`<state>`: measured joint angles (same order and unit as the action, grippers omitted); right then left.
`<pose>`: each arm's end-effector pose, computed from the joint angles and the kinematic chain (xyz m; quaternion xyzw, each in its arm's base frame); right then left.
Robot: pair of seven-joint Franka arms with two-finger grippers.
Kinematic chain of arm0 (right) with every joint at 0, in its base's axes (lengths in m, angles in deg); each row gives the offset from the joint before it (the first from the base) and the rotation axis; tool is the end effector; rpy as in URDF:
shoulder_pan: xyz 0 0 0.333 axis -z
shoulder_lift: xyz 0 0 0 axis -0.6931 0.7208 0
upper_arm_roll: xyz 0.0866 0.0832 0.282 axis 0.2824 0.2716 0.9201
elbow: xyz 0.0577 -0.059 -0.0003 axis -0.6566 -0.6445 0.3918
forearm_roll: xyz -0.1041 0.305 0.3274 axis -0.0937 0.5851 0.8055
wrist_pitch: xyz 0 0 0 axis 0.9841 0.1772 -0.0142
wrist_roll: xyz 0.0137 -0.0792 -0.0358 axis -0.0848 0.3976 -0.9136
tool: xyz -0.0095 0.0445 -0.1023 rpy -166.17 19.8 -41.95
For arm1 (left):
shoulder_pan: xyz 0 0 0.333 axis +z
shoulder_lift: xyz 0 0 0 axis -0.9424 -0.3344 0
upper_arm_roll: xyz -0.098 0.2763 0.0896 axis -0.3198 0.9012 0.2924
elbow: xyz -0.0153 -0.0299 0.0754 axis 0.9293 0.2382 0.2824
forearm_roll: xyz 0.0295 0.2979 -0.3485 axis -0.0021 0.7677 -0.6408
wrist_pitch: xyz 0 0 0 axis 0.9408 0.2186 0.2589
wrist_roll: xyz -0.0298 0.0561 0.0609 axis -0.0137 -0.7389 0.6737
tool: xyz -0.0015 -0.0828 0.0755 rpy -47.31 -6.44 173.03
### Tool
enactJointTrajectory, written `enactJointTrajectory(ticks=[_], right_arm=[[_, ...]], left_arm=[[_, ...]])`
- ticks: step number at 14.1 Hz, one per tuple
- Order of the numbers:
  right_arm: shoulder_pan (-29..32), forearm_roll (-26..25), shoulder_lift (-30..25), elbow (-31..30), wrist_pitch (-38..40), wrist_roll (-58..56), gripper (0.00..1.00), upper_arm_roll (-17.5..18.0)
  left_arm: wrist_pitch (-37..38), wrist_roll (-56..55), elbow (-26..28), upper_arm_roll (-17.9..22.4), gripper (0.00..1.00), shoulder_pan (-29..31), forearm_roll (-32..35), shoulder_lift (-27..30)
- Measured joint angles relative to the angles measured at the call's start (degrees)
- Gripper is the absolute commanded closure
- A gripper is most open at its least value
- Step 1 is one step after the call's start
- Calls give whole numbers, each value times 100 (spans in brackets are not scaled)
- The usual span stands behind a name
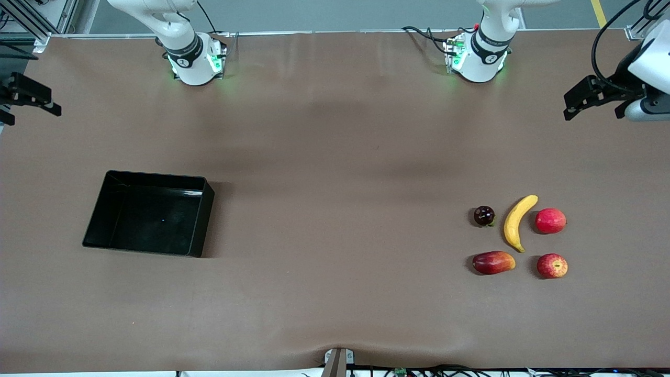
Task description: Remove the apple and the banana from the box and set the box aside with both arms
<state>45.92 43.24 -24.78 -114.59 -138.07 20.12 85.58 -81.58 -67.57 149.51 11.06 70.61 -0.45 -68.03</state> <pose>0.5870 -0.0544 0.6526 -0.9944 -0.0876 0.0460 0.0380 0.5822 -0.0606 0.6547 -0.9998 -0.0088 0.0039 0.0176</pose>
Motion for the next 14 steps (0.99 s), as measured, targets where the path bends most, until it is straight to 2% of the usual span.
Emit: enactJointTrajectory(ticks=[6, 9, 14], right_arm=[[11, -28, -87, -155, -106, 10, 0, 22], [-87, -319, -87, -154, -260, 10, 0, 82], [-167, -389, -87, -157, -276, 18, 0, 101]], left_arm=[[7, -17, 179, 112, 0, 16, -13, 148], [7, -23, 202, 112, 0, 16, -13, 148], [7, -23, 204, 113, 0, 16, -13, 148]])
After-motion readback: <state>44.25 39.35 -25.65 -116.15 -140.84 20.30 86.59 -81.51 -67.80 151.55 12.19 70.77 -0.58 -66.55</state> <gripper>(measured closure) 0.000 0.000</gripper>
